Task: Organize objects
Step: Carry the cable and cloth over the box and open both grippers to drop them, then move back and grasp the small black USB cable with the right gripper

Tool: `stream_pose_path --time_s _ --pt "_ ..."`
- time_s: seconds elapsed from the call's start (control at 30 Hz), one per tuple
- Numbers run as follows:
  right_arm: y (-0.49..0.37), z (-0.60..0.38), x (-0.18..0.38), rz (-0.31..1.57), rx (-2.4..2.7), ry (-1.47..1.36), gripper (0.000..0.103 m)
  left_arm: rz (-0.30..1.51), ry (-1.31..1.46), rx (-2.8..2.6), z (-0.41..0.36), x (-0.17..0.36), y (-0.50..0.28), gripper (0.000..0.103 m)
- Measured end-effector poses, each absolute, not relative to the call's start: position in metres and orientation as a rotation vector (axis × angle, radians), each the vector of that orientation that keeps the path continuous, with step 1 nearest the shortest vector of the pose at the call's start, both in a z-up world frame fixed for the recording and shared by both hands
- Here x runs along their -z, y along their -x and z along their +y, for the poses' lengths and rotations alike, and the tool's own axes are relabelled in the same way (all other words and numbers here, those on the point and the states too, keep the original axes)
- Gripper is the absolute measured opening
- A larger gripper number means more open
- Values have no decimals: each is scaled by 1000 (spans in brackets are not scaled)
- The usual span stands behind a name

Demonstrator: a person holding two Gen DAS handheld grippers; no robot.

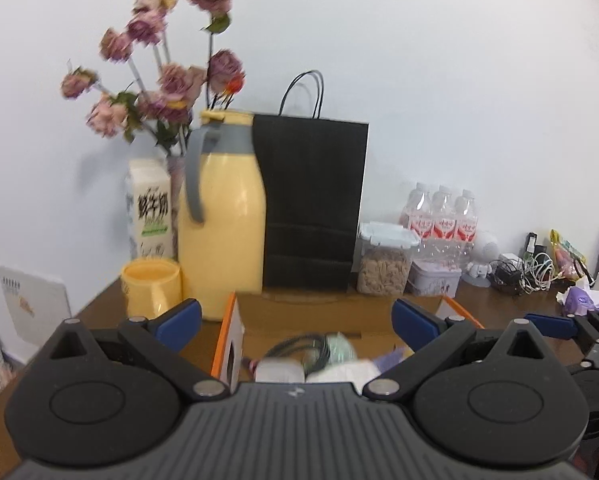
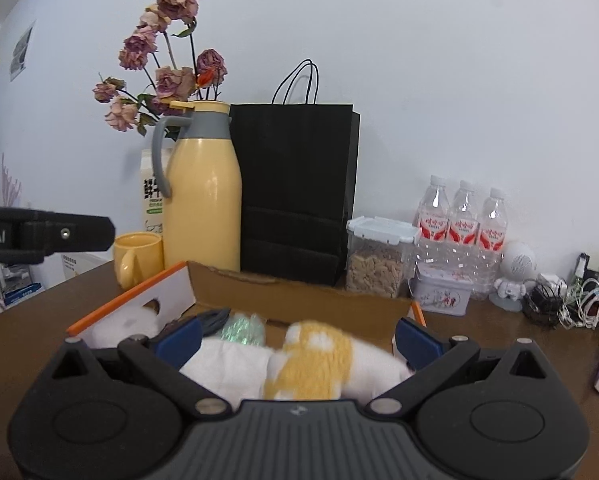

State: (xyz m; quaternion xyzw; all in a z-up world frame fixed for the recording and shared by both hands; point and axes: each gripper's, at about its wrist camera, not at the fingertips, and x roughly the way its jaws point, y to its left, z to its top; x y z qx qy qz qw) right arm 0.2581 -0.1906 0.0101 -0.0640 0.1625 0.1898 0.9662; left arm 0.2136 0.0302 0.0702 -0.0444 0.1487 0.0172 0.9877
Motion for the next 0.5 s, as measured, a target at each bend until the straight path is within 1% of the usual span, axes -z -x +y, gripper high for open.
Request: stream_pose_path --time_s 0.5 --pt "-176 -208 40 491 -405 167 103 458 30 -74 44 -15 -144 103"
